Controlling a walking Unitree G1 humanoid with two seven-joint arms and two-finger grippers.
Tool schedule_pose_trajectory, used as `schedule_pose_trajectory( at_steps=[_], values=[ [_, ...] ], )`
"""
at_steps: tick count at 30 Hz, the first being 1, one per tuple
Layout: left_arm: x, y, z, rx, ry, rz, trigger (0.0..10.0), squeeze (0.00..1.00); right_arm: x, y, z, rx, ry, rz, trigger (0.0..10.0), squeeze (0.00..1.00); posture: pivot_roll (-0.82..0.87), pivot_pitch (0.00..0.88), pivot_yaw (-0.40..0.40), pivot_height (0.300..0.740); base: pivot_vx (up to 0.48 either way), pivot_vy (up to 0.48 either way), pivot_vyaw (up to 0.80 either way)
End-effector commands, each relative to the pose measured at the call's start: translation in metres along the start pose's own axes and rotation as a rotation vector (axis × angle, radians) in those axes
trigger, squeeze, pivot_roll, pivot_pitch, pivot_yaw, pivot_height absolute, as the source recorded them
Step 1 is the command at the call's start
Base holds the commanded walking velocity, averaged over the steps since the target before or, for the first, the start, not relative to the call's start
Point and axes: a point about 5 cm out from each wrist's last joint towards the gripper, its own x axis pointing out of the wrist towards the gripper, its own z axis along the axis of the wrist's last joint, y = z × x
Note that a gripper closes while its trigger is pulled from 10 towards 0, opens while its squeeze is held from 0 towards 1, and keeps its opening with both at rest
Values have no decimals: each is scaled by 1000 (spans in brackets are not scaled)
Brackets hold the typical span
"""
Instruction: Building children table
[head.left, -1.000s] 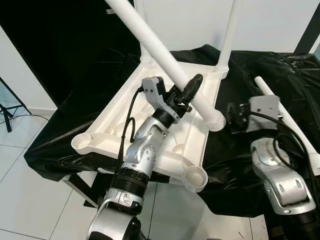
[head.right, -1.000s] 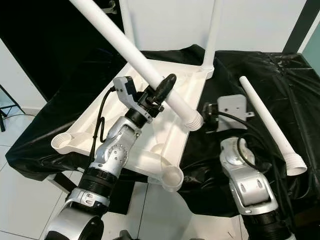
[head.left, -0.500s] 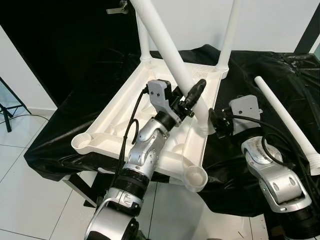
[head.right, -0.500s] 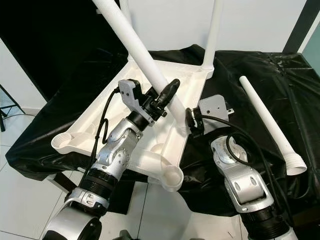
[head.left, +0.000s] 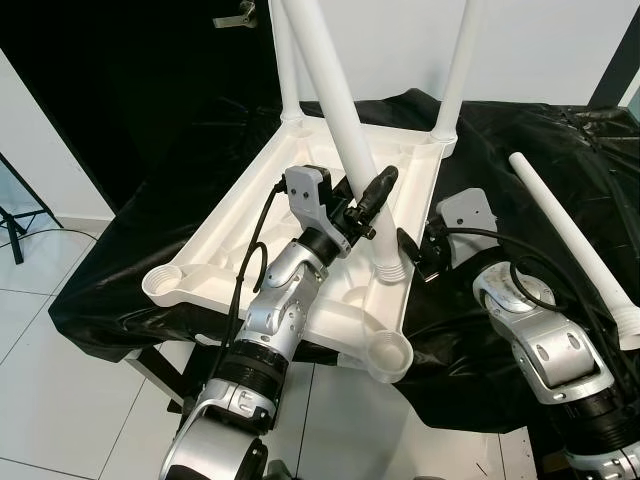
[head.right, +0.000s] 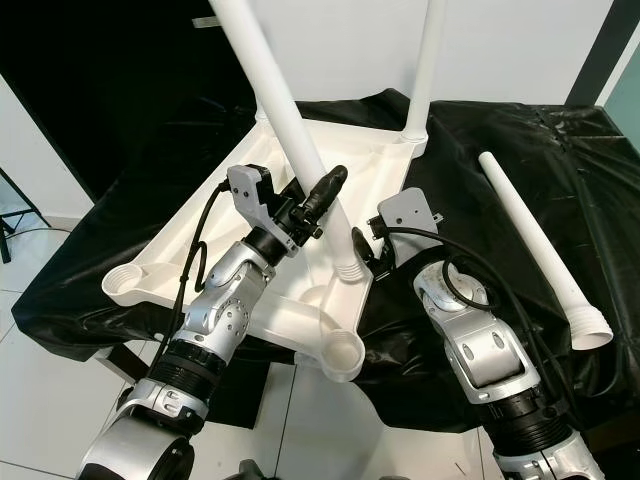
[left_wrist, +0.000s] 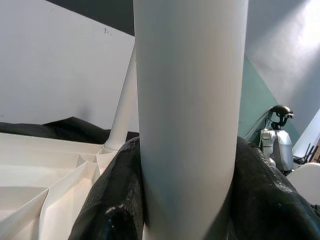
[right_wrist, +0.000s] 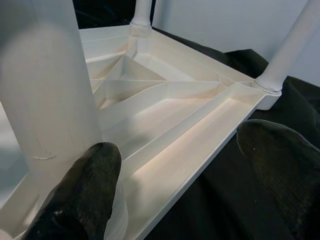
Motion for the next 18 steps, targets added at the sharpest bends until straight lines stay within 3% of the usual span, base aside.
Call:
schedule_pose_trajectory(
  at_steps=[1, 18],
  values=[
    [14, -43, 5, 20, -46, -461, 0, 0, 0, 25, 7, 38, -18, 168, 10000, 0, -168, 0, 54, 740, 0, 0, 0],
    [18, -40, 0, 23, -32, -454, 0, 0, -19, 0, 19, 5, -8, 130, 10000, 0, -211, 0, 63, 740, 0, 0, 0]
  ],
)
